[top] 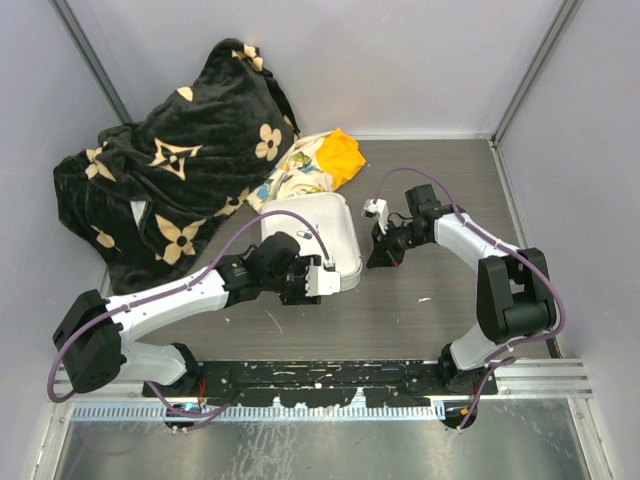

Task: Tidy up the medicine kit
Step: Zip the medicine box at the center of the board.

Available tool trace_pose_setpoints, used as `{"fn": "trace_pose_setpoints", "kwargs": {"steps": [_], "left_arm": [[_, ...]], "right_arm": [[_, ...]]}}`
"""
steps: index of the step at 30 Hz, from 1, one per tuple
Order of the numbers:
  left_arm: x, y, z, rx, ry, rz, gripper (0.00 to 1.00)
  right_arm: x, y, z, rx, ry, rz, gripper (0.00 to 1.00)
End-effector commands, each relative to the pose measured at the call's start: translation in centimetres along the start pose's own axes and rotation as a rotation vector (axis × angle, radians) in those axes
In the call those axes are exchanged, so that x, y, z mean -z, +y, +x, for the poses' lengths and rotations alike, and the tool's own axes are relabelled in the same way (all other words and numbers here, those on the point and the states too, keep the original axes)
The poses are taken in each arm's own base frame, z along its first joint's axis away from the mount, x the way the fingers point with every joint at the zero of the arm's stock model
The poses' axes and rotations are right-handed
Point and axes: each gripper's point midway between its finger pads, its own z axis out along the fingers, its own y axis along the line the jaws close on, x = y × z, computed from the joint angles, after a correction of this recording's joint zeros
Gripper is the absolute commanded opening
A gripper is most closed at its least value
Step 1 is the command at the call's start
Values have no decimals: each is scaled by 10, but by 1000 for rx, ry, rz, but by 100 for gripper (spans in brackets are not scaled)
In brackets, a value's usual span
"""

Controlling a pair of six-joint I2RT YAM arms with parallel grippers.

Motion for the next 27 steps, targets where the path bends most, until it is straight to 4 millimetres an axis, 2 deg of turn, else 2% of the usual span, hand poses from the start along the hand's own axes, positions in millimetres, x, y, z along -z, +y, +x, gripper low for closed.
{"fn": "trace_pose_setpoints", "kwargs": {"steps": [1,5,7,14,19,27], "left_arm": [[10,35,4,-21,30,-163,56],[4,52,15,-21,78,-249,55],[-2,56,17,-13,86,-263,51],[-22,52,24,76,93,-246,17],[-31,48,27,152,86,-244,2],[-45,45,34,286,89,-262,0]], "right_arm": [[9,2,-13,84,-30,10,1],[14,0,-14,99,-22,44,1],[16,0,-13,96,-18,56,1],[19,10,-10,73,-28,56,1],[18,17,-4,55,-29,50,1],[20,26,4,46,-36,65,1]]}}
